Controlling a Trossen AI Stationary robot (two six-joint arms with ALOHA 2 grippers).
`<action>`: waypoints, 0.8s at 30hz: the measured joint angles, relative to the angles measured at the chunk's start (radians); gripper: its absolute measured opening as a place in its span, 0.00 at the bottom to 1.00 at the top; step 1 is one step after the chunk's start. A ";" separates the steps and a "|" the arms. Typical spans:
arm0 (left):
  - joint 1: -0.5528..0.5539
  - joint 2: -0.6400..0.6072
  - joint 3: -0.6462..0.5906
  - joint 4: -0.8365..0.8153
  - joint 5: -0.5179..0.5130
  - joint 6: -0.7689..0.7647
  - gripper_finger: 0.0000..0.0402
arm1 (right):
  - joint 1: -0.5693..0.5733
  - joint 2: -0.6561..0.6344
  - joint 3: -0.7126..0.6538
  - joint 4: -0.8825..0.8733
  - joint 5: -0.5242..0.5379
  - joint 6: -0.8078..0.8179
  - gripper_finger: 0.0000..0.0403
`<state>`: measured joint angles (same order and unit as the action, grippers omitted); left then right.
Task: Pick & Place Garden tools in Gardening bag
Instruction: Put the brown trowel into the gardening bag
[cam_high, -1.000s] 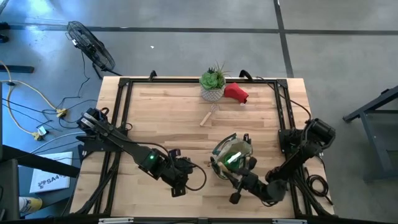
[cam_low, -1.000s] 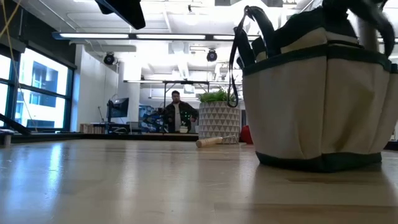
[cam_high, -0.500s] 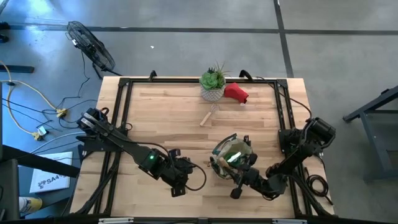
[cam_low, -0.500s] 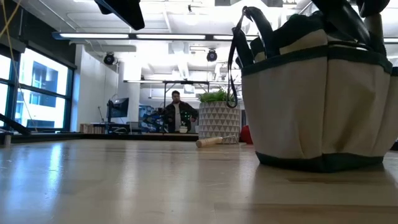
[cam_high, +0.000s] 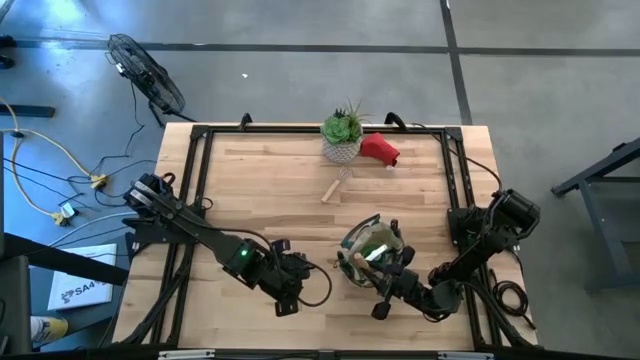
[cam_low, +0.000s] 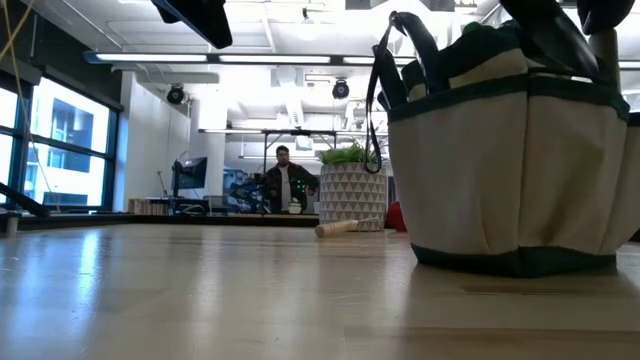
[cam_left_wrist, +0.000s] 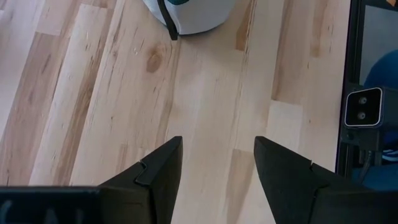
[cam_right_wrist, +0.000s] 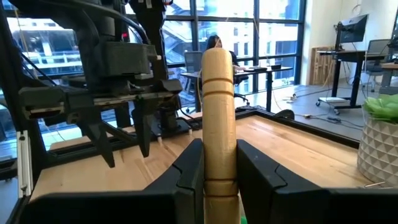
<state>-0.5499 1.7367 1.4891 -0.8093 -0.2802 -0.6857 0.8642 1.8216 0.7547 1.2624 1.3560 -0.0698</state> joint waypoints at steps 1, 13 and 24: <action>0.000 0.000 0.000 0.000 0.000 0.000 0.49 | 0.000 0.000 0.000 0.001 -0.002 0.003 0.15; 0.000 0.000 0.000 0.000 0.000 0.000 0.49 | 0.035 0.007 0.042 0.108 0.015 -0.170 0.15; 0.000 0.000 0.000 0.000 0.000 0.000 0.49 | 0.059 0.005 0.079 -0.012 0.075 -0.159 0.15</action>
<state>-0.5499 1.7370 1.4891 -0.8093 -0.2806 -0.6857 0.9230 1.8267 0.8337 1.2507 1.4313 -0.2286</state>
